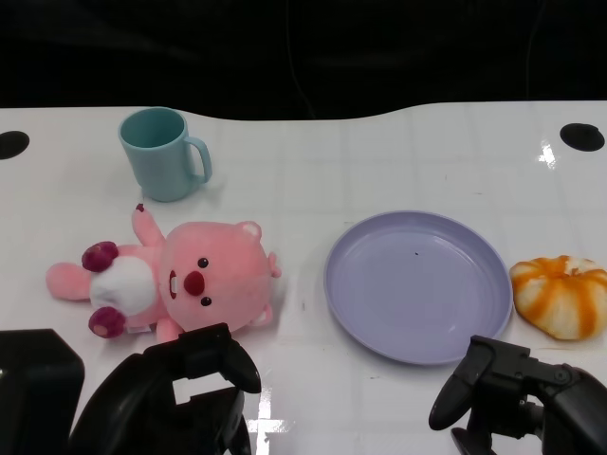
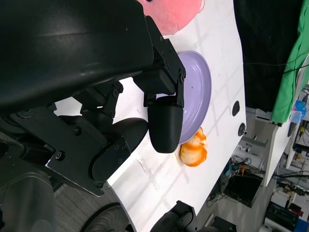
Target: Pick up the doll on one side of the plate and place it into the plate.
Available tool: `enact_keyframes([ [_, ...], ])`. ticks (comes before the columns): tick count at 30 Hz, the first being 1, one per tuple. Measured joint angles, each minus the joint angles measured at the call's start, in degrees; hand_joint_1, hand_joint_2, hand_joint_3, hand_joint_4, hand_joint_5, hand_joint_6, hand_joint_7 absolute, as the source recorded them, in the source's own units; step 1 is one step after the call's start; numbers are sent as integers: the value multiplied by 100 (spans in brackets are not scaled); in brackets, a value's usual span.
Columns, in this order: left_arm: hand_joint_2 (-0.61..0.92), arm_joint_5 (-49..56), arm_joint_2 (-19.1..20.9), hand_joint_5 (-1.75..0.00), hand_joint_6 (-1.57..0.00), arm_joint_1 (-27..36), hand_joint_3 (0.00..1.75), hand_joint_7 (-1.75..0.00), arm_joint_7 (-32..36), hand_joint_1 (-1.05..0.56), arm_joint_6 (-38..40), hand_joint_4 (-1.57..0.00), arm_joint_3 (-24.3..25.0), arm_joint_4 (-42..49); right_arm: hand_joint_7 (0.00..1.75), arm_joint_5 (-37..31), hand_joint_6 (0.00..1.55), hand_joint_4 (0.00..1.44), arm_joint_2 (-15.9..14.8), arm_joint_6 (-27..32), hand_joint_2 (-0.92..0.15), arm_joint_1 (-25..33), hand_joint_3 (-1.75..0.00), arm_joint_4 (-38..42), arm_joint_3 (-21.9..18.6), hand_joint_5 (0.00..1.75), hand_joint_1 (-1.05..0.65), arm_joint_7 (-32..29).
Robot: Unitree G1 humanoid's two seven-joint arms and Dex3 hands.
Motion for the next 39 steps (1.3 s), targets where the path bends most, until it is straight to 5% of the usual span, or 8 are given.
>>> enact_keyframes([
  [16, 41, 193, -24, -157, -75, -95, 127, -117, 24, -24, -242, -68, 183, 102, 140, -101, 56, 63, 15, -7, -58, -111, -106, 44, 55, 169, -13, -31],
  [18, 53, 275, -24, -144, -71, -96, 104, -101, 29, -23, -316, -65, 211, 103, 140, -109, 55, 63, 35, -17, -59, -119, -107, 59, 73, 170, -13, -37],
  [26, 75, 928, 173, -130, -60, -159, 63, -72, 90, -26, -1012, -51, 431, 107, 141, -123, 55, 63, 125, -57, -57, -155, -108, 126, 199, 170, -13, -54],
  [30, 91, 1476, 388, -111, -60, -313, 22, -45, 78, -38, -1634, -49, 488, 242, 141, -124, 55, 63, 143, -57, -58, -168, -109, 126, 228, 171, -13, -57],
  [39, 92, 2966, 1059, -86, -49, -839, 6, -26, 115, -57, -2352, -29, 554, 487, 141, -123, 55, 63, 153, -56, -57, -202, -107, 156, 215, 170, -13, -56],
])
